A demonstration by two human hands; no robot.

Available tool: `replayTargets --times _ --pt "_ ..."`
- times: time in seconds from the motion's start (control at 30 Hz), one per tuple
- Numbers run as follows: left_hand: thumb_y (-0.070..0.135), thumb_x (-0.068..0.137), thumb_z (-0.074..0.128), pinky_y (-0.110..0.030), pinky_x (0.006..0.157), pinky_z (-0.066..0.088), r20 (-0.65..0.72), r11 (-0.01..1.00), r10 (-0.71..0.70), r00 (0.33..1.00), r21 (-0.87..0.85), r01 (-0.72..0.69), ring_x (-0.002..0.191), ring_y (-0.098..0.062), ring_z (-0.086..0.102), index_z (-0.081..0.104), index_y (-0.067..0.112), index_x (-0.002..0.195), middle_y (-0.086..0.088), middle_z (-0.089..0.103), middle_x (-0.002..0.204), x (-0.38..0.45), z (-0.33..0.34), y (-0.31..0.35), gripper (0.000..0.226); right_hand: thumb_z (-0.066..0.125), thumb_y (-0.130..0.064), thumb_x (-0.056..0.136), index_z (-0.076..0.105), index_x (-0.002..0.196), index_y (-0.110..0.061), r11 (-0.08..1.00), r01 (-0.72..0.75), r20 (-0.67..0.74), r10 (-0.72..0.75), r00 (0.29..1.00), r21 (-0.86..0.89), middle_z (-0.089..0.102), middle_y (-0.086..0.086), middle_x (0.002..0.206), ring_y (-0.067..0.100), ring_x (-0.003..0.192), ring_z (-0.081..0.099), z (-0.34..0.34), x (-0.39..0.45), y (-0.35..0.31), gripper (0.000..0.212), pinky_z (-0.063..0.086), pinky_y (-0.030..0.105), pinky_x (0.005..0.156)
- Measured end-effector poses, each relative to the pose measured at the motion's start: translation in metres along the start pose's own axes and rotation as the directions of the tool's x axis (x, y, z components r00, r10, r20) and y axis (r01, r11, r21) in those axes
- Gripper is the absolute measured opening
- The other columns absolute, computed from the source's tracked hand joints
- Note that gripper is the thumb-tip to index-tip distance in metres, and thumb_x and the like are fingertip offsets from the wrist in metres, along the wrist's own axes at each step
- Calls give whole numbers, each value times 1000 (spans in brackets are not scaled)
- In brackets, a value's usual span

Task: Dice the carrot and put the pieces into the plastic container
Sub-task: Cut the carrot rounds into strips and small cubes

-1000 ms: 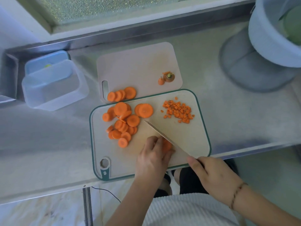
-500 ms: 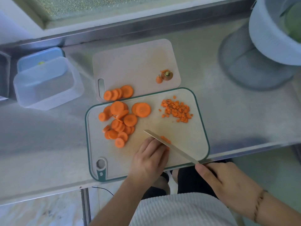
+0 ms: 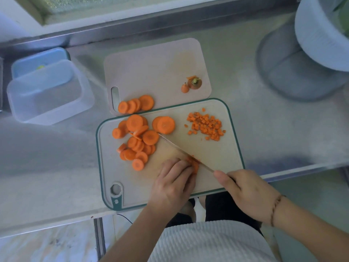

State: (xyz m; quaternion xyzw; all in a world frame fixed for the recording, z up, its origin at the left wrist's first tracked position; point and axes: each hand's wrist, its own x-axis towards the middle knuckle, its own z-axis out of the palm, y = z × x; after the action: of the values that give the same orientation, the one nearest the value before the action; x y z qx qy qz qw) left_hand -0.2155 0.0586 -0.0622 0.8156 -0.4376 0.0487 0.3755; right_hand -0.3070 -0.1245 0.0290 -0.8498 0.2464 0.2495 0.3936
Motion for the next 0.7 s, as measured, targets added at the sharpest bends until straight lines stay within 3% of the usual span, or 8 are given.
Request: replayTargets --times 0.13,0.27,0.37,0.43,0.53,0.7 --pt "5 83 82 -38 87 55 -19 1000 -19 1000 -15 18 96 -24 64 77 1 92 -7 70 99 -2 1 -1 11 26 -69 82 29 51 -19 1000 6 -22 -6 1000 17 32 -4 41 11 43 32 -7 -18 2 59 30 21 48" --pt "7 89 76 -36 89 55 -20 998 -26 999 -52 25 96 -23 66 77 3 91 -6 72 100 -2 0 -1 5 20 -72 86 42 56 -30 1000 30 -4 -30 1000 -3 36 -5 47 11 47 35 -5 -34 8 56 32 20 50" --pt "7 88 76 -34 90 55 -17 997 -39 999 -67 38 98 -23 66 77 3 92 -5 72 100 -1 0 -1 5 8 -85 77 40 56 -21 998 -10 0 10 1000 -58 44 1 51 15 49 42 1 -33 13 75 39 25 53" --pt "4 86 79 -34 89 56 -7 996 -50 999 -81 49 97 -23 65 77 3 92 -5 71 100 -1 0 -2 7 1 -84 76 41 57 -20 991 -30 11 32 999 -127 47 4 52 16 49 45 5 -25 7 78 44 32 57" --pt "4 85 80 -34 88 56 5 995 -52 999 -81 53 97 -23 66 78 4 93 -5 71 99 -1 0 -3 9 6 -78 74 40 57 -21 985 -27 30 33 999 -169 43 -3 50 11 47 42 9 -9 -6 69 40 28 53" --pt "6 87 78 -38 87 56 13 997 -26 1000 -73 27 95 -27 67 77 3 93 -7 72 99 -2 -1 -3 7 19 -75 79 35 52 -18 998 19 -7 -20 1000 -61 36 -4 43 11 43 37 5 -7 -1 65 34 23 48"
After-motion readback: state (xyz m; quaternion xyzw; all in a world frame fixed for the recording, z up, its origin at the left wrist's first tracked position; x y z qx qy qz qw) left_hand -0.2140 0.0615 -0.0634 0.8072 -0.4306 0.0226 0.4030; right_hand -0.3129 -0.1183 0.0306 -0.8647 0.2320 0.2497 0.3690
